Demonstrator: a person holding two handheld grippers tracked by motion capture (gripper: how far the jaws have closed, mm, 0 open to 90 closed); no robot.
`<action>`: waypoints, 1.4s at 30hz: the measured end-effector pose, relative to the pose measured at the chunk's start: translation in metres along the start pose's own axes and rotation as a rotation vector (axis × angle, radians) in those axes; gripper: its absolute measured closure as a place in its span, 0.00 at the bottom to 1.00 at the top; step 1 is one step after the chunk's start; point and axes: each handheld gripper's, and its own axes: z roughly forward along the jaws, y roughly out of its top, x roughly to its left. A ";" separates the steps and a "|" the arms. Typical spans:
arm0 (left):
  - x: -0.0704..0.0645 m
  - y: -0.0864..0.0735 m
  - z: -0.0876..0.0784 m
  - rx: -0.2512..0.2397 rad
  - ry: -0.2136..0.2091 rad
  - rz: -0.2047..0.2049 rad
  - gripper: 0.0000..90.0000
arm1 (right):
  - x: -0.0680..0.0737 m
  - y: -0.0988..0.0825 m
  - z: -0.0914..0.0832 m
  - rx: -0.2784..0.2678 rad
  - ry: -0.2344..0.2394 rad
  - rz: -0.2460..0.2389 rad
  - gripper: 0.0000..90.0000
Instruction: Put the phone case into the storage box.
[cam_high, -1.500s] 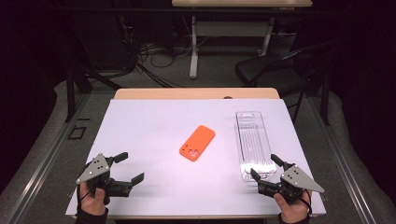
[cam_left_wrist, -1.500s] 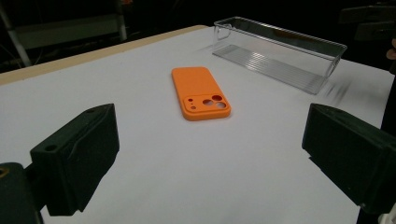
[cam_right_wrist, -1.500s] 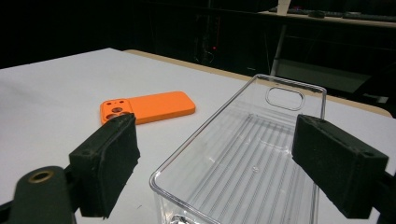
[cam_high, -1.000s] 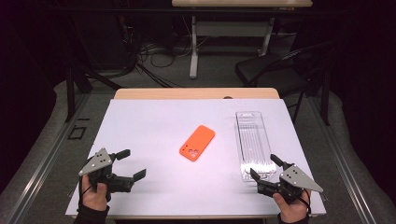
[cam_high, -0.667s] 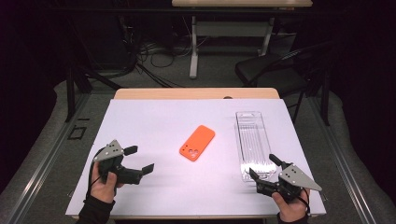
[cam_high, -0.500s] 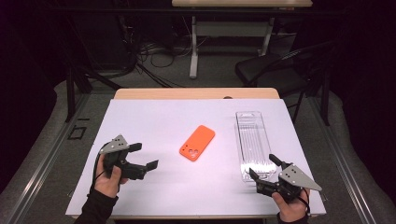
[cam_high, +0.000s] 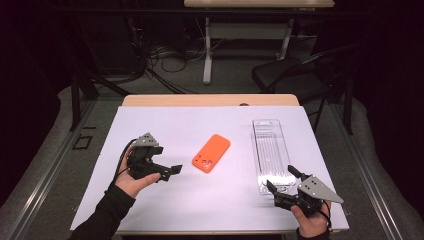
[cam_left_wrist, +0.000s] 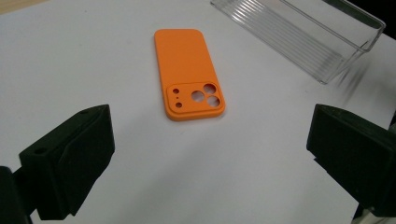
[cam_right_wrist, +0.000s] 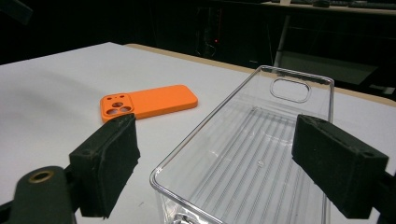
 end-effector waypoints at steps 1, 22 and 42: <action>0.000 0.002 0.002 0.008 -0.002 -0.006 0.01 | 0.000 0.000 0.000 0.004 -0.002 -0.002 0.16; 0.001 0.029 0.039 0.116 0.064 0.013 0.01 | 0.000 -0.001 0.001 0.021 0.006 -0.001 0.16; -0.002 0.051 0.078 0.175 0.088 0.010 0.01 | -0.001 -0.003 0.002 0.024 0.010 0.004 0.16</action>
